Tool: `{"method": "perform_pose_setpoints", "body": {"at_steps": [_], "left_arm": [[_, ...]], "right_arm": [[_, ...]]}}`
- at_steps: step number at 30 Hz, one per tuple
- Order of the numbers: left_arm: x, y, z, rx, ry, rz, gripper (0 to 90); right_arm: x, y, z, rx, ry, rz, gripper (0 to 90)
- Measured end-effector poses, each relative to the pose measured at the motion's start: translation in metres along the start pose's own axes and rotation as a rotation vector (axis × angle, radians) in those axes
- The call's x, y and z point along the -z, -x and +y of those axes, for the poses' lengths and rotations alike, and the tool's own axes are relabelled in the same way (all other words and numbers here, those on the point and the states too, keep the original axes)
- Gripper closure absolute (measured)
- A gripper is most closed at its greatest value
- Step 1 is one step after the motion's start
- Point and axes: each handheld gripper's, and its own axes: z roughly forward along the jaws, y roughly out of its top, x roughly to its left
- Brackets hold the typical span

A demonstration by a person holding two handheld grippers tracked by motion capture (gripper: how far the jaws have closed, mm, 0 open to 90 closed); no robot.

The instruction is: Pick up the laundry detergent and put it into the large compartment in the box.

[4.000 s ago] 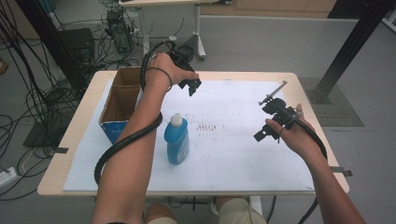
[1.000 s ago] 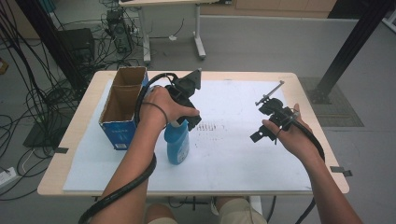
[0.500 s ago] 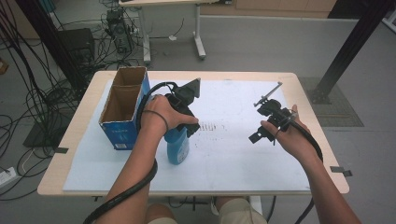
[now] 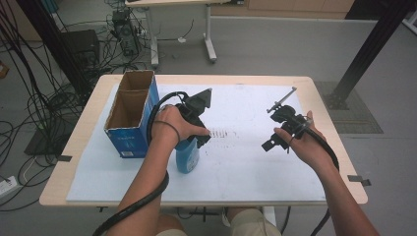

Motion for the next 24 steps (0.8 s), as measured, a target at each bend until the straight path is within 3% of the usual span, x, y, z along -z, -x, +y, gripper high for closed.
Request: {"method": "perform_pose_setpoints", "body": {"at_steps": [24], "left_arm": [[-0.0065, 0.0018, -0.0002, -0.006, 0.001, 0.01, 6.2]], "right_arm": [[0.0002, 0.0015, -0.0017, -0.006, 0.001, -0.003, 9.1]]}}
